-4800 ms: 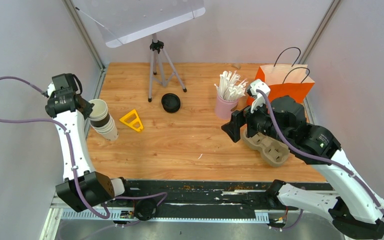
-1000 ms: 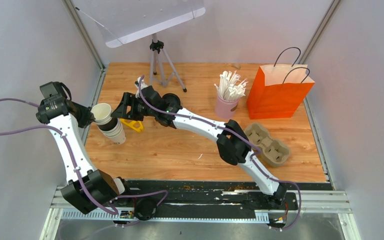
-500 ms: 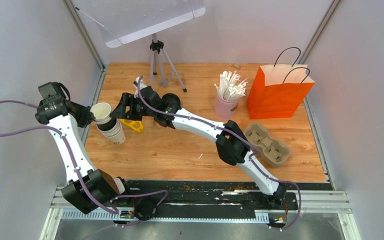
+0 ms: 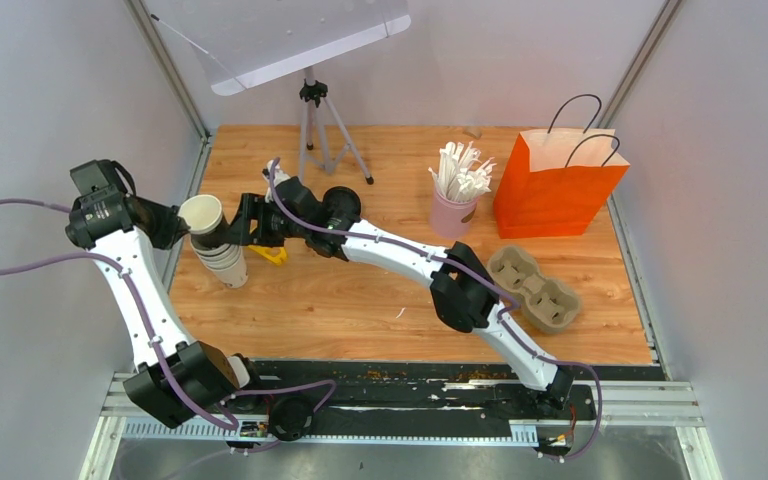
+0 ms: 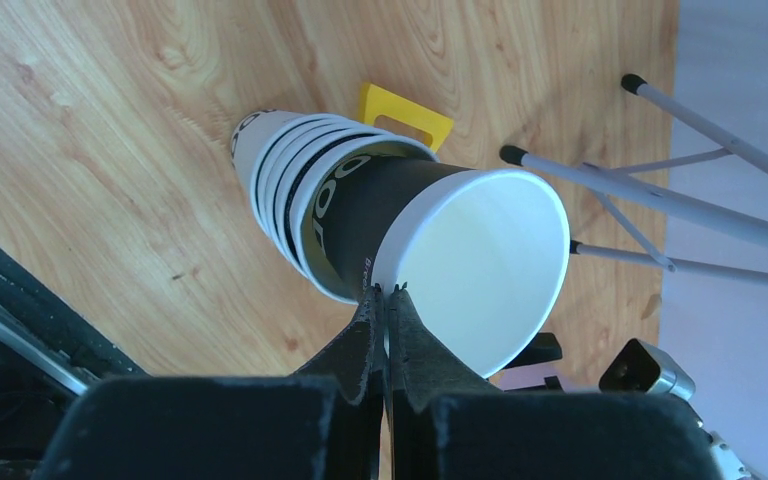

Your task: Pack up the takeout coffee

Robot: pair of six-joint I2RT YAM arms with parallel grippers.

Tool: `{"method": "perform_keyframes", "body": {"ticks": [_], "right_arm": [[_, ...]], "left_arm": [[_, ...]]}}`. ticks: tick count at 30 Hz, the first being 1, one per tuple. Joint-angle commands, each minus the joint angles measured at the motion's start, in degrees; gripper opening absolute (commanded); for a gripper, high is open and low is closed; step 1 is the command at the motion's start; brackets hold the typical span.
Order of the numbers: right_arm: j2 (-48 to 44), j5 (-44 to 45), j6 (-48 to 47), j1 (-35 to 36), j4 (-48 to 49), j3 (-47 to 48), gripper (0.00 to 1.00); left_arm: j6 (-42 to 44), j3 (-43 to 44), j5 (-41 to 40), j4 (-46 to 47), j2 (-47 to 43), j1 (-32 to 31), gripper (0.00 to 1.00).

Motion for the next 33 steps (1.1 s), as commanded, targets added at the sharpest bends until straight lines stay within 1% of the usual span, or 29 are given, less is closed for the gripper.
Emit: {"method": "perform_keyframes", "body": {"ticks": [1, 4, 8, 9, 10, 12, 14, 17, 22, 28, 30, 33], "right_arm": [[0.1, 0.2, -1.8, 0.4, 0.1, 1.5, 0.7], [-0.7, 0.3, -3.0, 0.3, -0.5, 1.7, 0.7], [-4.3, 0.1, -6.6, -0.5, -2.6, 1.9, 0.71], [-5.9, -0.1, -7.5, -0.9, -2.9, 1.1, 0.72], [-9.4, -0.5, -8.7, -1.6, -2.9, -1.9, 0.72], [-12.6, -0.8, -10.4, -1.9, -3.5, -4.8, 0.72], [-15.3, -1.4, -13.0, -1.9, -5.9, -5.9, 0.72], [-20.5, -1.2, -18.3, -1.9, -12.3, -7.5, 0.72], [-35.4, 2.9, -27.6, -2.5, -19.4, -17.2, 0.78], [-51.5, 10.6, -33.2, -3.3, -29.9, -26.9, 0.8], [-57.1, 11.7, -34.3, -3.3, -31.9, -30.3, 0.8], [-62.9, 12.7, -36.1, -3.3, -34.7, -34.1, 0.8]], "left_arm": [[-0.9, 3.4, 1.1, 0.7, -0.8, 0.9, 0.0], [0.3, 5.8, 0.3, -0.3, -0.5, 1.0, 0.0], [2.1, 9.6, -1.4, -1.8, -0.1, 0.9, 0.0], [2.3, 10.3, -2.1, -2.1, -0.1, 1.0, 0.0], [2.4, 10.5, -3.2, -2.2, -0.7, 1.0, 0.0], [2.5, 10.1, -3.3, -2.3, -1.6, 0.9, 0.0], [2.8, 10.3, -2.6, -2.2, -2.4, 0.9, 0.0], [4.8, 13.2, -1.9, -2.3, -2.7, 1.0, 0.0], [7.7, 17.8, 2.2, -3.4, -2.8, 1.0, 0.0], [10.8, 13.7, 11.2, -3.2, -8.4, 0.5, 0.0], [12.6, 13.2, 12.5, -4.5, -9.5, -0.7, 0.0], [14.6, 14.3, 13.0, -6.9, -9.5, -5.4, 0.0]]}}
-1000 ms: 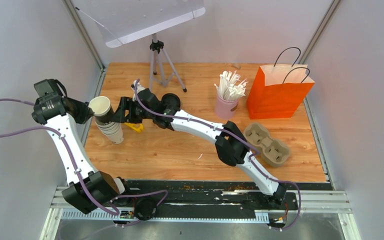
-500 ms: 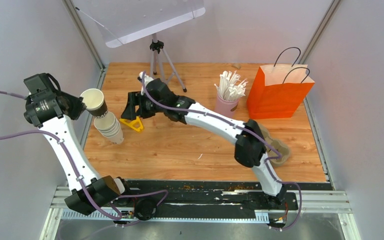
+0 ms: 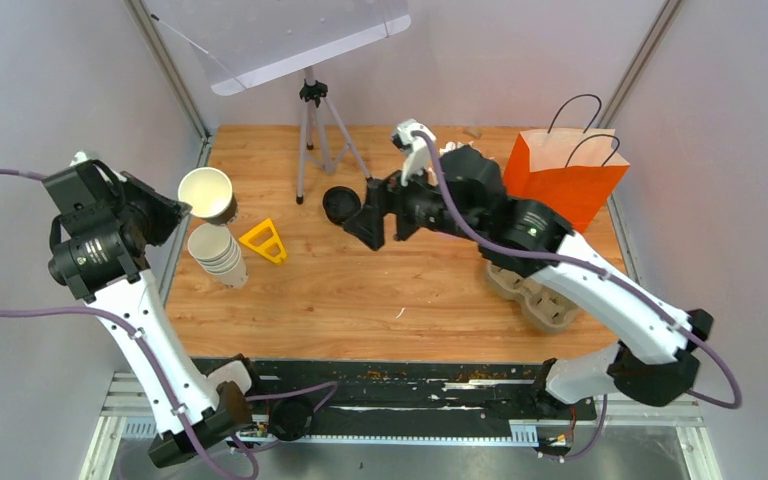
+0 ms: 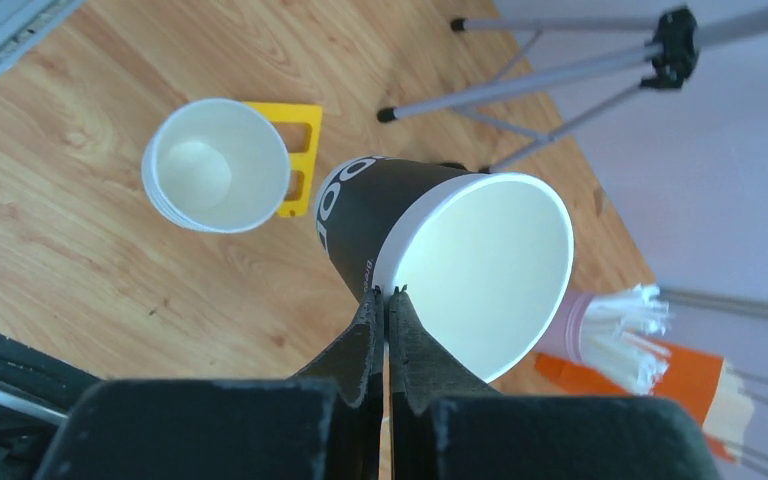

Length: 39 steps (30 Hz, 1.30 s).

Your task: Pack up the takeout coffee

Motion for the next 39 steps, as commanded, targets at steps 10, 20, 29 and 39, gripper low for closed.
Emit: {"method": "perform_keyframes", "body": {"ticks": [10, 20, 29, 39], "right_arm": [[-16.0, 8.6, -10.2, -0.2, -16.4, -9.3, 0.81], [-23.7, 14.6, -8.2, -0.2, -22.0, -11.5, 0.82], [-27.0, 18.0, -6.5, -0.2, -24.9, -11.8, 0.82], [-26.1, 18.4, -5.0, -0.2, -26.4, -10.4, 0.82]], "left_arm": [[-2.9, -2.1, -11.5, 1.5, 3.7, -39.8, 0.0], [-3.9, -4.3, -20.4, 18.5, 21.5, -68.4, 0.0], [-0.3, -17.2, -16.8, 36.3, 29.6, -71.4, 0.0], [0.2, -21.6, -13.5, 41.4, 33.7, -71.9, 0.03]]}}
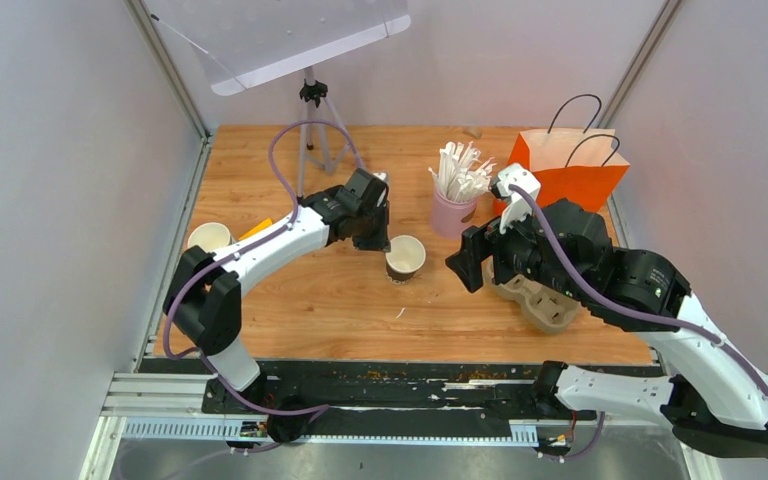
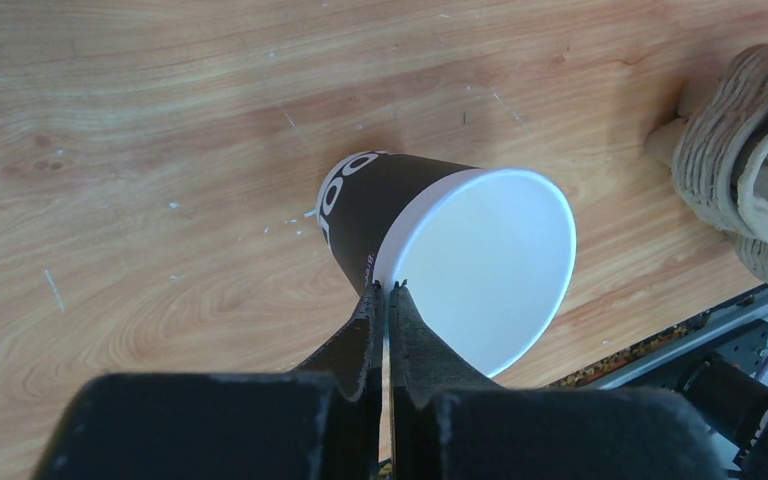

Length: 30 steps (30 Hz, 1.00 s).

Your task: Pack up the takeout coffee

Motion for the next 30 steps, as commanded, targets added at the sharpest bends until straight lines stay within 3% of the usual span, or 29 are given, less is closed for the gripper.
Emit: {"method": "perform_keyframes", "body": {"ticks": [1, 6, 9, 18, 23, 30], "right_arm": [[0.0, 1.5, 1.4, -0.1, -0.5, 1.2, 0.82], [-0.2, 1.6, 1.1, -0.1, -0.7, 1.5, 0.82], [-0.7, 1.2, 0.8, -0.1, 0.1, 1.2, 0.82], [-2.3, 0.6, -0.7, -0.1, 0.1, 2.7, 0.82], [-1.4, 3.3, 0.1, -0.1, 1.7, 3.1, 0.82], [0.3, 4.2, 2.8, -0.1, 0.9, 4.0, 0.8]], "left_arm": [[0.3, -0.9, 1.6, 5.0, 0.3, -0.3, 0.05], [0.4, 0.6, -0.4, 1.7, -0.5, -0.4, 0.32], [3.2, 6.5, -5.2, -4.0, -0.8, -0.4, 0.4], [16.4, 19.6, -25.0, -17.7, 5.4, 0.1, 0.41], [24.9, 21.4, -23.4, -14.9, 10.3, 3.4, 0.41], [32.0, 30.8, -20.5, -13.6, 19.7, 7.8, 0.41]]}}
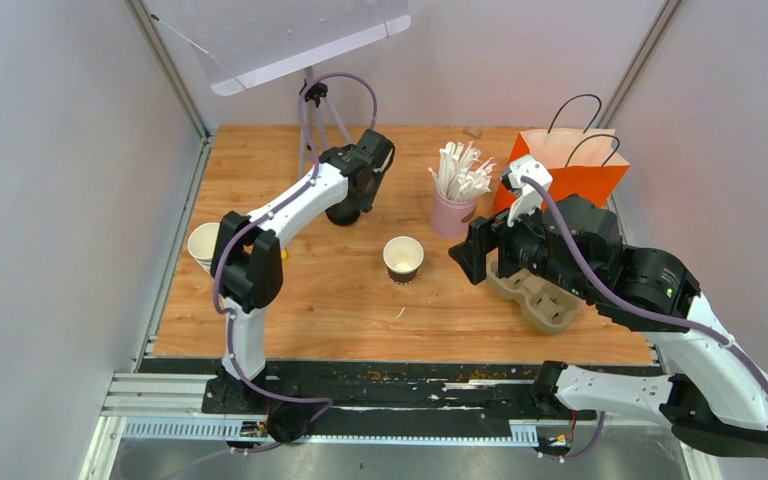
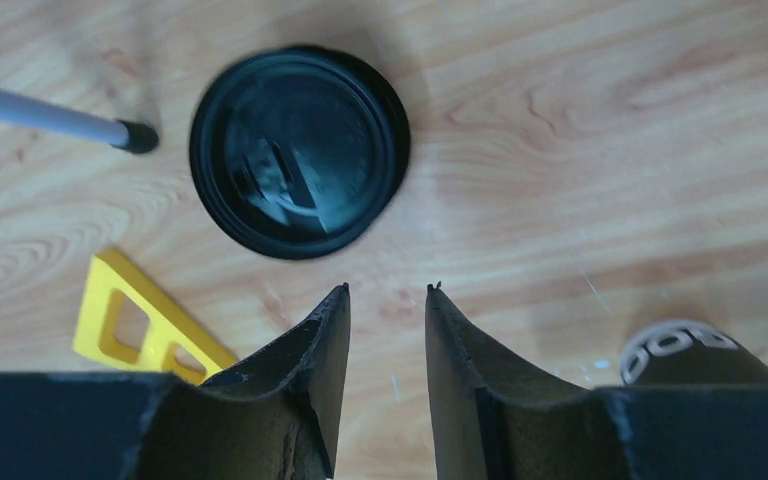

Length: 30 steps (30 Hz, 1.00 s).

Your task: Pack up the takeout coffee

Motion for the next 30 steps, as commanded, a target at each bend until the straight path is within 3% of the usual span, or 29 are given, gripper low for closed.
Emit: {"method": "perform_keyframes", "body": {"ticks": [1, 12, 30], "right_arm": [[0.1, 2.2, 2.7, -0.1, 0.4, 1.2, 0.8], [0.5, 4.4, 5.2, -0.1, -1.1, 2.5, 0.8], [2.5, 5.0, 4.0, -0.1, -0.9, 3.5, 0.79]], "left_arm": [[7.7, 6.8, 1.1, 1.4, 3.2, 2.4, 0.41], [16.0, 5.4, 5.0, 5.3, 7.1, 4.3, 0.41], [18.4, 0.2, 6.0, 8.3, 7.1, 2.8, 0.42]]}}
